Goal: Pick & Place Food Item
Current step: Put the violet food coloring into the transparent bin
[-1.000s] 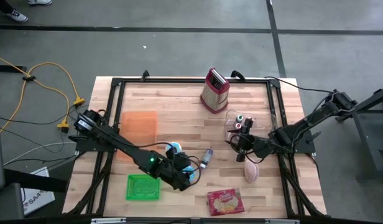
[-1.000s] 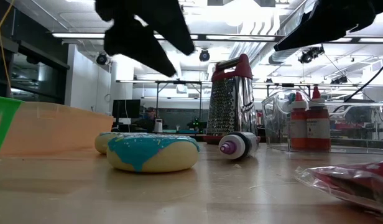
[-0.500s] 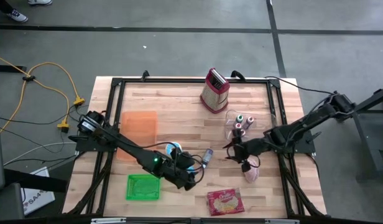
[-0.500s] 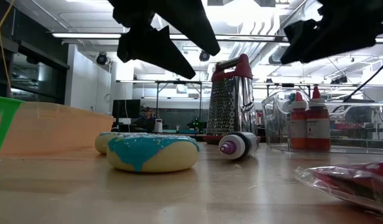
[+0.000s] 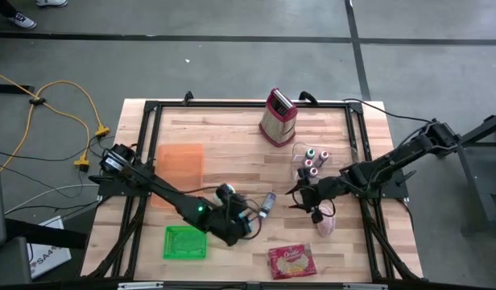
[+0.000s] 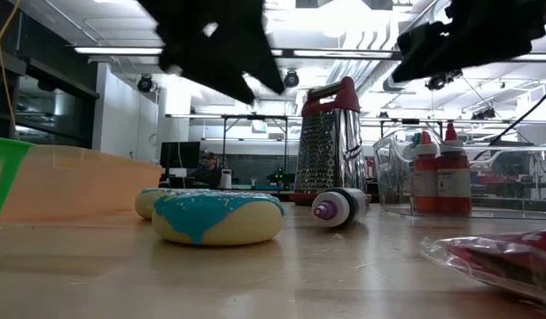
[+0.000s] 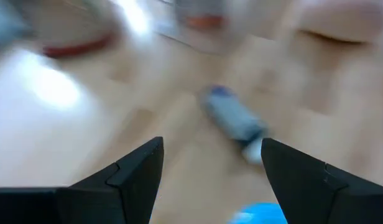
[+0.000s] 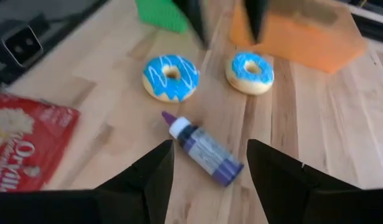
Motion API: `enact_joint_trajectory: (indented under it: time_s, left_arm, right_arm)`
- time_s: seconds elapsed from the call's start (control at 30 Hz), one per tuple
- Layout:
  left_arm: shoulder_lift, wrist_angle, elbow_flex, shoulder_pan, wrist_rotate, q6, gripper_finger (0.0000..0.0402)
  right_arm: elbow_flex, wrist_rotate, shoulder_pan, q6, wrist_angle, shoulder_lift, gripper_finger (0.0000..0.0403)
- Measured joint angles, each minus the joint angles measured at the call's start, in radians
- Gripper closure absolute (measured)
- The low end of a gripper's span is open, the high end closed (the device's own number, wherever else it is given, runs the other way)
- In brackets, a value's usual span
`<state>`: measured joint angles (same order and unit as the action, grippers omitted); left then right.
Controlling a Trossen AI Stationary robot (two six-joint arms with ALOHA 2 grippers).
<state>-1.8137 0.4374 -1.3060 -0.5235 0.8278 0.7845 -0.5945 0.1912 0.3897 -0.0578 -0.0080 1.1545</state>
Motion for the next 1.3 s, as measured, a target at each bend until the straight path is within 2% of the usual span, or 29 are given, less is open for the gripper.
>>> enact_joint_trajectory:
  time_s: [0.23,0.37,0.53,0.83,1.03,1.3]
  left_arm:
    - [0.025,0.384,0.0,-0.153,0.428,0.262,0.014]
    - [0.026,0.501,0.0,-0.242,0.543,0.405,0.014]
    - [0.026,0.593,0.0,-0.297,0.555,0.572,0.014]
    - [0.026,0.59,0.0,-0.313,0.538,0.586,0.014]
    - [0.026,0.565,0.0,-0.313,0.528,0.586,0.014]
    - [0.027,0.555,0.0,-0.312,0.459,0.585,0.014]
  right_arm:
    - [-0.001,-0.003,-0.034,-0.039,0.07,0.015,0.0211]
    - [-0.019,-0.075,-0.098,-0.055,0.112,0.077,0.0211]
    - [-0.138,-0.194,-0.15,-0.096,0.089,0.216,0.0211]
    - [-0.434,-0.316,-0.156,-0.238,-0.226,0.47,0.0211]
    - [-0.58,-0.331,-0.156,-0.322,-0.44,0.585,0.0211]
    - [-0.684,-0.304,-0.137,-0.401,-0.536,0.704,0.0211]
